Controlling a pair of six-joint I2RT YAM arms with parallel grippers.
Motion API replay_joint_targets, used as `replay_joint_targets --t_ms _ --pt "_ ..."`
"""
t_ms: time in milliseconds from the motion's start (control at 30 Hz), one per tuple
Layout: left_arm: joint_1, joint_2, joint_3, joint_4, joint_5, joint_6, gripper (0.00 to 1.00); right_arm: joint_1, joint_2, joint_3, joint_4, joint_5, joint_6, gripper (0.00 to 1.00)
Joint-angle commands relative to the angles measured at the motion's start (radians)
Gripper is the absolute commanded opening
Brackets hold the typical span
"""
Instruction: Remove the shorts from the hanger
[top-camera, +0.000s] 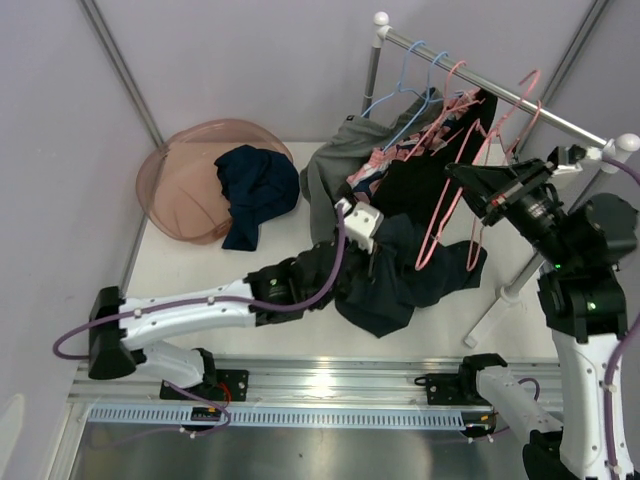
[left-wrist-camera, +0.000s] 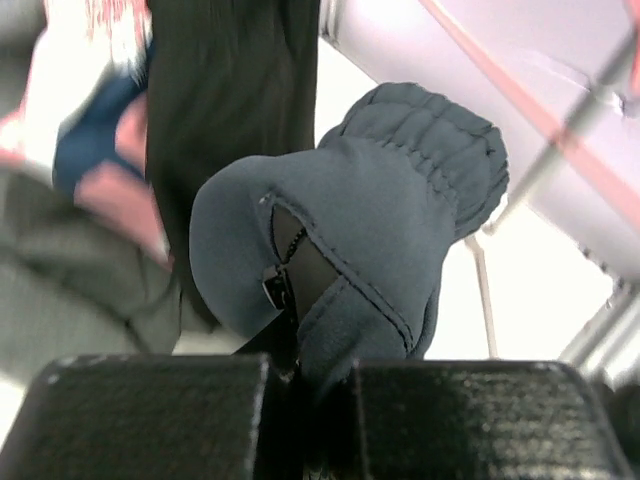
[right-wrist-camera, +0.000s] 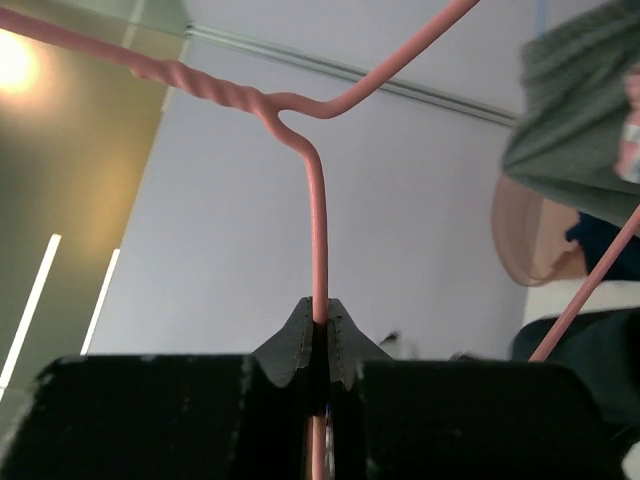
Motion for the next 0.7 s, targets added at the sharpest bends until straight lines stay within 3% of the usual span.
replay_joint_targets --t_ms 0,367,500,667 --pt "-0.093 -0.164 -0.083 -0.055 -0.068 -0.040 0.00 -0.008 0.059 -0.088 0.045 0.002 -0.072 0.00" --pt "-0.323 -0.502 -0.353 -0.239 -0.217 -0.259 0.00 -0.155 0.223 -0.038 0.117 0.004 -0.161 0.00" --pt "-0.337 -0.519 -0.398 -0.305 -0.239 -0.328 0.00 -0.179 0.223 -0.016 0.130 -0.011 -0.152 0.00" --pt "-0.338 -0.508 -0.426 -0.267 -0.242 -0.308 0.00 -0.181 0.202 0.002 0.137 -0.046 -0.127 0.00"
